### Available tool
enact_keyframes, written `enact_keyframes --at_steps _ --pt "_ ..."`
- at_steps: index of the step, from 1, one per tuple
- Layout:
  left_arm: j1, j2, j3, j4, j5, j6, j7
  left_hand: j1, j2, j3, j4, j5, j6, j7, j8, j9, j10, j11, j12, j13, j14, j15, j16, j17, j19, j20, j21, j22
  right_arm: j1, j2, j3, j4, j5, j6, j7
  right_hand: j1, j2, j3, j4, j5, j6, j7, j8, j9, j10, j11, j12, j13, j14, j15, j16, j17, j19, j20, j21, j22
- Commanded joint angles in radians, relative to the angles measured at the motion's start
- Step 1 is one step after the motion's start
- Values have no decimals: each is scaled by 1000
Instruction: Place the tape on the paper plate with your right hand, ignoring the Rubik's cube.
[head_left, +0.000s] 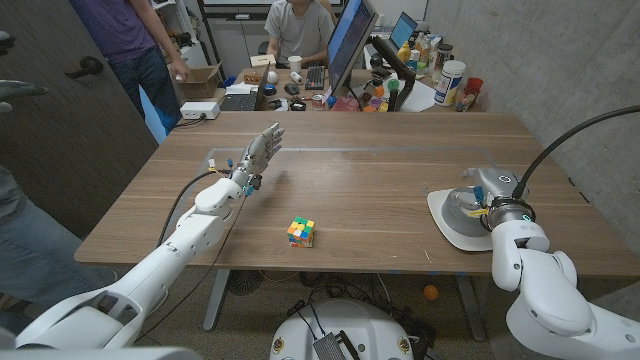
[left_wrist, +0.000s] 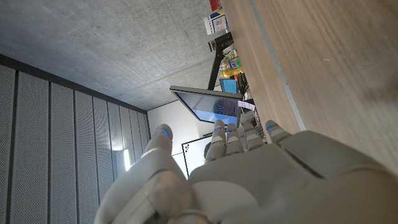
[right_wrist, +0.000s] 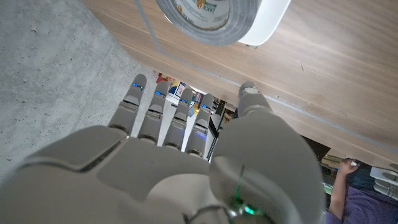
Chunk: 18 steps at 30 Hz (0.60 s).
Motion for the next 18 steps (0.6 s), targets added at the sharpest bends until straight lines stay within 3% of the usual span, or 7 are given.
enact_keyframes --at_steps 1,7,15,18 --pt "54 45 -32 -73 6 -28 23 -2 6 9 -3 3 5 1 8 6 -5 -1 4 4 -6 -4 6 2 -12 -2 6 3 1 89 90 14 182 156 -201 -16 -1 -1 10 5 1 3 4 2 -1 5 6 3 -9 1 5 2 7 2 7 2" --pt "96 80 -59 -114 -6 -41 24 -2 7 10 -3 3 6 4 8 6 -5 1 4 4 -6 -3 6 1 -13 -6 6 3 -12 157 138 29 271 255 -291 -34 3 -5 19 6 -7 10 -1 3 -8 13 4 5 -25 -8 1 3 9 2 6 2" --pt "135 126 -98 -161 -33 -51 5 -1 8 11 -3 4 7 5 8 6 -6 2 4 4 -6 -1 6 1 -14 -5 6 3 54 251 83 64 296 332 -374 -45 8 -6 24 6 -11 13 -5 3 -11 11 4 6 -27 -8 2 3 12 2 6 2" --pt "135 135 -102 -163 -35 -56 -10 -1 10 12 -3 4 8 5 9 6 -5 3 4 4 -6 -1 6 1 -15 -5 6 3 49 278 97 77 328 384 -405 -51 11 -7 27 6 -12 14 -6 3 -10 14 5 6 -27 -8 3 3 13 2 7 2"
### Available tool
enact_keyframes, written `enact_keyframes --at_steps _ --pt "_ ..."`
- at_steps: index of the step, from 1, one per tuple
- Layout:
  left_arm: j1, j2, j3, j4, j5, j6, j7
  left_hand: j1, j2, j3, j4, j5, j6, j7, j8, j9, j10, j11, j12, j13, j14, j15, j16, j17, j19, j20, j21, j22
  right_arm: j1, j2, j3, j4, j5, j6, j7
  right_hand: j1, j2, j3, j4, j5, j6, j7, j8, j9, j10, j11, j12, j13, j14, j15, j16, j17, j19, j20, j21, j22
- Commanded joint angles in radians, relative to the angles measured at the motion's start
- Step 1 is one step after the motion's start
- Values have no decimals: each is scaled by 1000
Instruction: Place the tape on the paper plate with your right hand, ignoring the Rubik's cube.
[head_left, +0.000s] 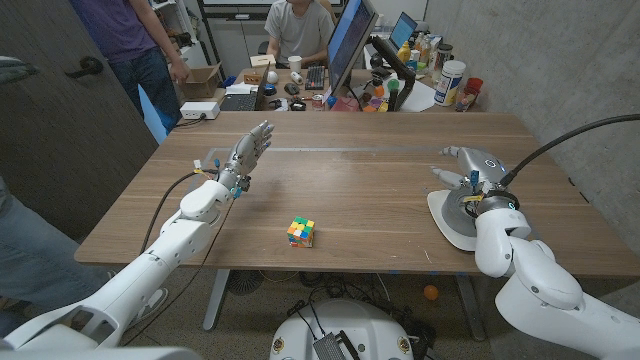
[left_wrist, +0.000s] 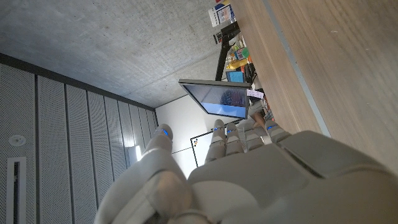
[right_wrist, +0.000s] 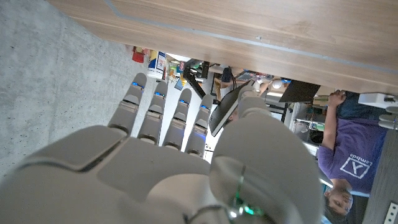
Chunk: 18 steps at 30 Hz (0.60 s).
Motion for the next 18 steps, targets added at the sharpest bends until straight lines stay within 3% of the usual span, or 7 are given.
enact_keyframes --at_steps 1,4,6,18 --pt "46 61 -45 -58 -26 -22 -33 0 10 8 1 4 5 1 9 6 -5 4 4 4 -6 -2 6 1 -9 1 6 3 38 139 4 51 116 176 -151 -15 4 0 13 5 -2 5 -6 3 2 -3 5 2 -6 2 3 3 13 3 7 2" --pt "54 69 -55 -66 -28 -41 -44 0 11 9 1 4 4 3 8 6 -6 3 4 4 -6 -1 6 1 -10 1 6 3 50 174 -5 69 138 224 -178 -24 6 -2 17 5 -2 6 -7 3 5 6 6 3 -4 4 5 3 14 3 7 2" --pt "66 79 -65 -75 -40 -58 -66 0 11 10 1 4 3 3 8 6 -6 3 4 4 -6 -1 6 1 -10 0 6 3 78 201 -46 81 119 221 -191 -29 8 -3 20 4 -4 7 -8 3 4 5 6 3 -4 6 6 3 15 3 7 2" --pt "79 97 -66 -50 -58 -91 -148 4 15 14 0 6 3 2 8 6 -5 3 4 3 -5 0 6 1 -10 1 6 3 144 261 -159 93 73 184 -178 -46 13 -6 28 3 -5 11 -11 3 14 5 11 4 0 9 10 4 18 3 6 2"
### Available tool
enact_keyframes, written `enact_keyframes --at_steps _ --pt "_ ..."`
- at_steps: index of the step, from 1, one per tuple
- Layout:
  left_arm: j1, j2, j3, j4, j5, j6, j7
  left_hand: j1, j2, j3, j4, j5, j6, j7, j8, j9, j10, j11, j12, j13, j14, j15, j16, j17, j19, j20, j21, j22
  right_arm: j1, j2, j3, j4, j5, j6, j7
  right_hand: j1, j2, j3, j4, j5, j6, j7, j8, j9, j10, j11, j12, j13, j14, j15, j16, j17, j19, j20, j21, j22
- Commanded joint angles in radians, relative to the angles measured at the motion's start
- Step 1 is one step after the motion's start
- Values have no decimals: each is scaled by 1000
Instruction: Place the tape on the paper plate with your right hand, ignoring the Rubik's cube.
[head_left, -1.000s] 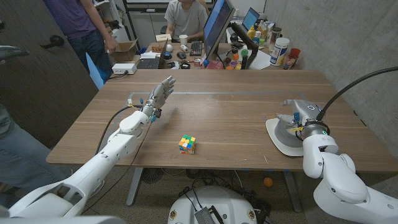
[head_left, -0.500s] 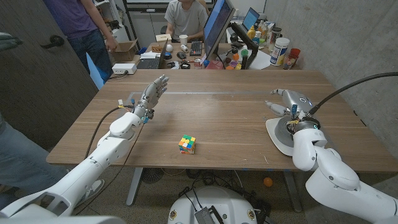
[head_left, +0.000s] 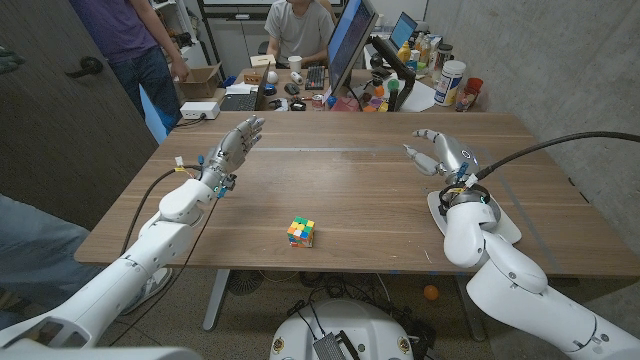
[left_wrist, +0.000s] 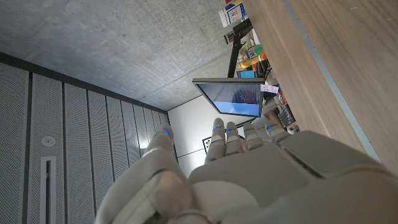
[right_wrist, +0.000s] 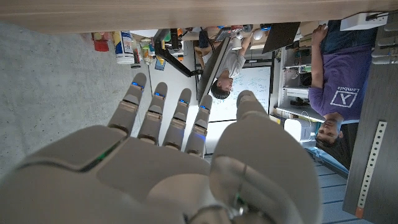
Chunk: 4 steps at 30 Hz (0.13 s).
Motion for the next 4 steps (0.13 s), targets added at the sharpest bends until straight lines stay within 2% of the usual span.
enact_keyframes --at_steps 1,4 --pt "19 22 -10 14 -27 -35 -82 4 8 6 0 6 3 2 7 6 -4 3 5 3 -5 0 7 3 -10 1 6 3 64 80 -100 25 -19 2 -12 -10 3 2 6 2 0 6 -2 3 10 1 7 4 5 3 10 4 13 -2 6 2" --pt "33 25 -18 11 -38 -46 -90 5 8 6 0 6 3 1 7 6 -5 4 4 3 -5 1 6 3 -11 2 6 3 73 89 -124 29 -31 -13 -8 -12 3 2 7 2 1 6 -2 3 11 2 7 4 9 2 12 4 13 -2 6 2"
